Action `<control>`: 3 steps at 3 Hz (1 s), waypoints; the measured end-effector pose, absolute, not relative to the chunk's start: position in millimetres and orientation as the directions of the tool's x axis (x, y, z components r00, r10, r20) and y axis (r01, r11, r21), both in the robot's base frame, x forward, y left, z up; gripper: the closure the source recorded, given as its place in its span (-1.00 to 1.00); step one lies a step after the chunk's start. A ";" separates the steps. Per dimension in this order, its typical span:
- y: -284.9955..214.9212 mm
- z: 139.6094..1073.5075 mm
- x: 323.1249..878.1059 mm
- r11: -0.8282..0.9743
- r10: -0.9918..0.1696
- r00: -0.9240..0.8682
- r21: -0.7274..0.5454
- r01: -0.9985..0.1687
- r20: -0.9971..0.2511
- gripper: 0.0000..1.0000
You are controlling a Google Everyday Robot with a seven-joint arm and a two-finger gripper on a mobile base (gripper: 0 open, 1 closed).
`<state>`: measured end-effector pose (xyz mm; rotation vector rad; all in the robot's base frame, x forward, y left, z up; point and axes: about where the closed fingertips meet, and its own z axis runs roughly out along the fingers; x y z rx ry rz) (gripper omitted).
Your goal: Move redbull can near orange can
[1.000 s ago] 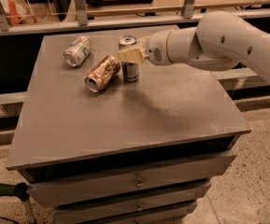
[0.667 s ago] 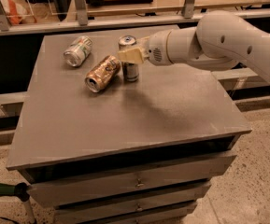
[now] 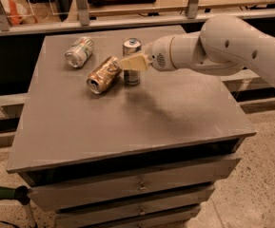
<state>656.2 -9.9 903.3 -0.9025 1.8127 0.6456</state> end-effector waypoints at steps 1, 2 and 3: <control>-13.0 901.4 650.0 0.569 -0.285 -0.254 0.050 -0.821 -0.924 -1.00; -23.0 905.2 639.8 0.503 -0.263 -0.231 0.071 -0.861 -0.937 -1.00; -22.9 905.2 639.8 0.503 -0.263 -0.231 0.071 -0.861 -0.937 -1.00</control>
Offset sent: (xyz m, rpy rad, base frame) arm -0.0237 -0.0381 0.0073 0.1095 -0.0053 0.1590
